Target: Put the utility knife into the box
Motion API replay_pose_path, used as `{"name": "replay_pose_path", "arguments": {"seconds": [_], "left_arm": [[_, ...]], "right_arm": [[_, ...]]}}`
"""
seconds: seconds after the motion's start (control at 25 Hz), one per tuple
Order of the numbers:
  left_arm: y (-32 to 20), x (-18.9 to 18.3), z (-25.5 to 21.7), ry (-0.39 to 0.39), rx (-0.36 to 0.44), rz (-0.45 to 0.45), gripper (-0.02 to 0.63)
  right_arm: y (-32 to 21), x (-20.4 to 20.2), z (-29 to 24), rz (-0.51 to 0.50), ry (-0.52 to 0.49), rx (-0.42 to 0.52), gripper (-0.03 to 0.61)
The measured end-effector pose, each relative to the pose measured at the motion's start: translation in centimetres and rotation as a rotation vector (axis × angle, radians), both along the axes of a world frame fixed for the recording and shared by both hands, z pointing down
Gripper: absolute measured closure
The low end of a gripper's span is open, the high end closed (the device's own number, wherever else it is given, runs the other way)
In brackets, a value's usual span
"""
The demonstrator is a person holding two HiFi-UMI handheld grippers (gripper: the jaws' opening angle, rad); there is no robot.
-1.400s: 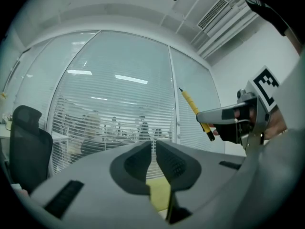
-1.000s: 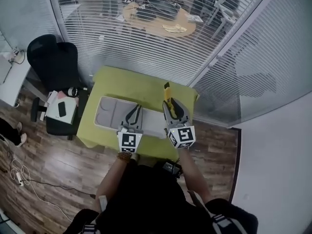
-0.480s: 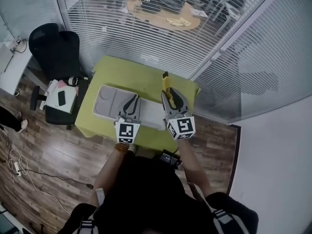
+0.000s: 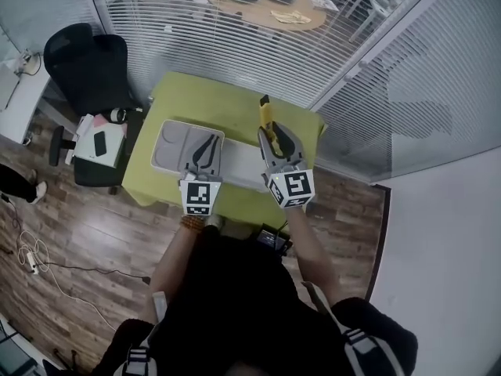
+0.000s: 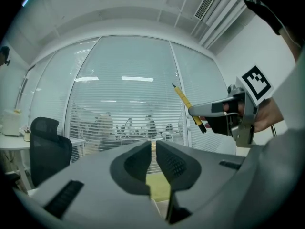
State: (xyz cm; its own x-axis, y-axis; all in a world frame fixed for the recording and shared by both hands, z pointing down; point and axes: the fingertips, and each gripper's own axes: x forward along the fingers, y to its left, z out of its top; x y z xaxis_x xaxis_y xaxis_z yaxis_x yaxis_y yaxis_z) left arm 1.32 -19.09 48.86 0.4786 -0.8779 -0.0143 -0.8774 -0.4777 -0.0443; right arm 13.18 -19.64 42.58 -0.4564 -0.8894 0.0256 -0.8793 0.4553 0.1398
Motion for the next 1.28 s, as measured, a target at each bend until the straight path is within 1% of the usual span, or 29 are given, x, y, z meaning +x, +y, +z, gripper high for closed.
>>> {"name": "replay_pose_path", "arguments": {"seconds": [0.16,0.36,0.56,0.8,1.12,1.28], "left_arm": [[-0.4,-0.6,0.3,0.007,-0.007,-0.012,0.575],[-0.4,-0.3,0.3,0.013,-0.011,-0.017,0.575],[-1.1,-0.6,0.5,0.01,-0.02,-0.023,0.575],[-1.3,0.2,1.0,-0.01,-0.033,0.005,0.575],[-1.7,1.1,1.2,-0.035,-0.037,0.039,0.575],[-1.5,1.1,1.9,-0.042,-0.05,0.04,0.575]], "right_arm": [[-0.3,-0.6,0.5,-0.012,0.011,-0.006,0.469],[-0.6,-0.5,1.0,-0.027,0.031,-0.019,0.469],[-1.4,-0.2,2.0,-0.017,0.033,-0.042,0.469],[-1.8,0.2,3.7,-0.005,0.045,-0.068,0.469],[-2.4,1.0,5.5,0.007,0.09,-0.093,0.469],[-2.2,1.2,7.3,0.013,0.103,-0.128,0.469]]}}
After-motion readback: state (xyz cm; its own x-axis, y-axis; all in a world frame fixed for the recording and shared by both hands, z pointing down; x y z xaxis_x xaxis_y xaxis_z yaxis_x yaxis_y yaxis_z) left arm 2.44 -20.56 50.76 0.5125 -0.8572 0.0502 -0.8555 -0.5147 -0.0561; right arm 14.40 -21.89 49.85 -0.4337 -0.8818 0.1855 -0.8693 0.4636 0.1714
